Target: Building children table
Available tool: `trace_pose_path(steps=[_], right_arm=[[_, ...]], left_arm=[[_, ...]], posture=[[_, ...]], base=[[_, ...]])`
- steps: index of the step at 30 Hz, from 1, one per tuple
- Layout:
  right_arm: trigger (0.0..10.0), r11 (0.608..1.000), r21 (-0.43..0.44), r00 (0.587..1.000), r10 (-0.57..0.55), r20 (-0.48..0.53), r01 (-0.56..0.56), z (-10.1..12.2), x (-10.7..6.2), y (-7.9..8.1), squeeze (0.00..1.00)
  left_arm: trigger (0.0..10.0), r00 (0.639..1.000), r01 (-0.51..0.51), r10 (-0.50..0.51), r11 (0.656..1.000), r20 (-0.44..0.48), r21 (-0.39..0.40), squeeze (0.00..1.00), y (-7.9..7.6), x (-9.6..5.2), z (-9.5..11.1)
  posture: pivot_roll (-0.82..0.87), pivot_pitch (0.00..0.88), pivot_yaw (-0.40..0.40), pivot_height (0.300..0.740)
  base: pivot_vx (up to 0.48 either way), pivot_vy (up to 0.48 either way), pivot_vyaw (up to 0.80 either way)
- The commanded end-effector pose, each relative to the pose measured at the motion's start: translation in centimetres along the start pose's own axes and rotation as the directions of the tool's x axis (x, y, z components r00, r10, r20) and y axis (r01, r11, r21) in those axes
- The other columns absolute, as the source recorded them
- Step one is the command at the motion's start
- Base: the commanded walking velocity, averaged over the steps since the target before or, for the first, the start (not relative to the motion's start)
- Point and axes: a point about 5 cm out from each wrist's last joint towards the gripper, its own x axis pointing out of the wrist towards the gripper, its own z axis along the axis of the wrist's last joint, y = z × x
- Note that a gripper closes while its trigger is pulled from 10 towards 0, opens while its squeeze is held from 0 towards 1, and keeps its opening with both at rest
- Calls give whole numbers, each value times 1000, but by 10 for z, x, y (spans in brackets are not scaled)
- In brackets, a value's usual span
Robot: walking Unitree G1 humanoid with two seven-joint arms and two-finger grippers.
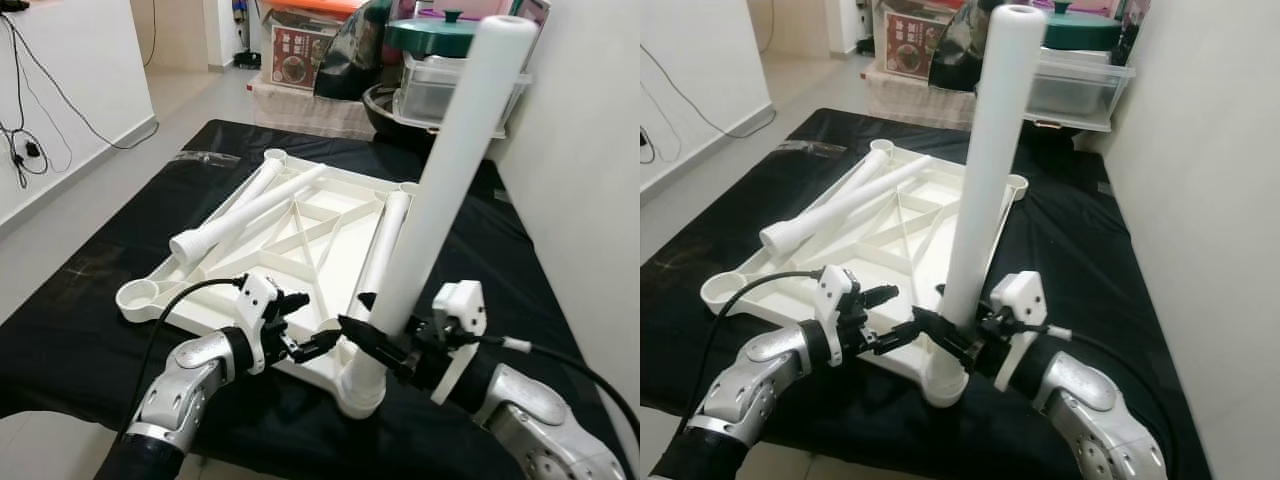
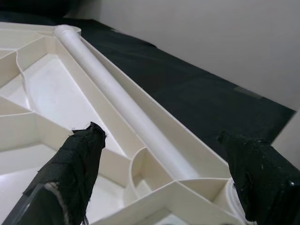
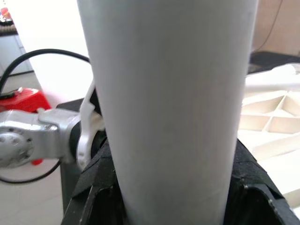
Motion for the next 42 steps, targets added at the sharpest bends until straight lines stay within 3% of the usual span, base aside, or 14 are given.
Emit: trace_pose_path(steps=[1,4,7,12,16,17,20,21,23,24,30,36,38,42], right_arm=[[0,996,71,994,-41,-103,49,-24,0,-4,0],[0,936,80,935,-332,-126,343,-31,0,-34,0],[0,578,96,585,-789,-187,810,-47,-30,-77,0],[0,382,49,385,-907,-171,923,-46,-50,-71,0],[3647,407,38,407,-900,-156,913,-43,-46,-64,0],[10000,475,31,475,-872,-121,879,-38,-37,-56,0],[10000,601,78,604,-797,-27,796,-26,-23,-45,0],[10000,657,107,660,-751,2,747,-21,-18,-43,1000],[10000,727,115,728,-685,36,677,-13,-12,-42,1000],[10000,787,109,787,-614,54,607,-7,-7,-40,0],[10000,977,55,976,-209,55,206,5,-6,-15,0],[10000,996,42,996,75,-42,-73,-9,-7,15,0],[2510,997,60,997,60,-53,-57,-17,-3,15,0],[0,993,56,991,-100,-92,105,-29,1,-1,0]], left_arm=[[10000,1000,0,0,1000,-15,1,0,-2,-1,-4],[10000,1000,1,-1,1000,-20,3,0,-1,-2,-5],[10000,1000,3,-3,1000,-22,5,0,-1,0,-4],[10000,1000,4,-4,1000,-22,4,0,0,1,-4],[10000,1000,3,-3,1000,-22,3,0,0,1,-4],[10000,1000,4,-4,1000,-23,2,0,0,1,-4],[10000,999,18,-18,1000,-30,1,0,-2,2,-6],[10000,999,17,-17,1000,-28,1,0,-2,3,-6],[10000,1000,16,-16,1000,-25,1,0,-1,3,-5],[10000,1000,14,-14,1000,-23,1,0,0,4,-4],[10000,1000,10,-10,1000,-23,7,0,1,3,-5],[10000,1000,3,-3,1000,-21,3,0,-1,1,-6],[10000,1000,-2,2,1000,-19,0,0,-1,0,-7],[10000,1000,-2,2,1000,-20,-1,0,-2,0,-7]], posture=[[138,0,-118,740],[136,0,-115,740],[132,0,-108,740],[129,0,-105,740],[125,0,-100,740],[118,0,-97,740],[115,0,-95,740],[117,0,-94,740],[118,0,-95,740],[118,0,-95,740],[125,0,-106,740],[132,0,-116,740],[141,0,-123,740],[137,0,-118,740]], base=[[0,0,0],[0,0,0],[0,0,0],[0,0,0],[0,0,0],[0,0,0],[0,0,0],[0,0,0],[0,0,0],[0,0,0],[0,0,0],[0,0,0],[0,0,0],[0,0,0]])
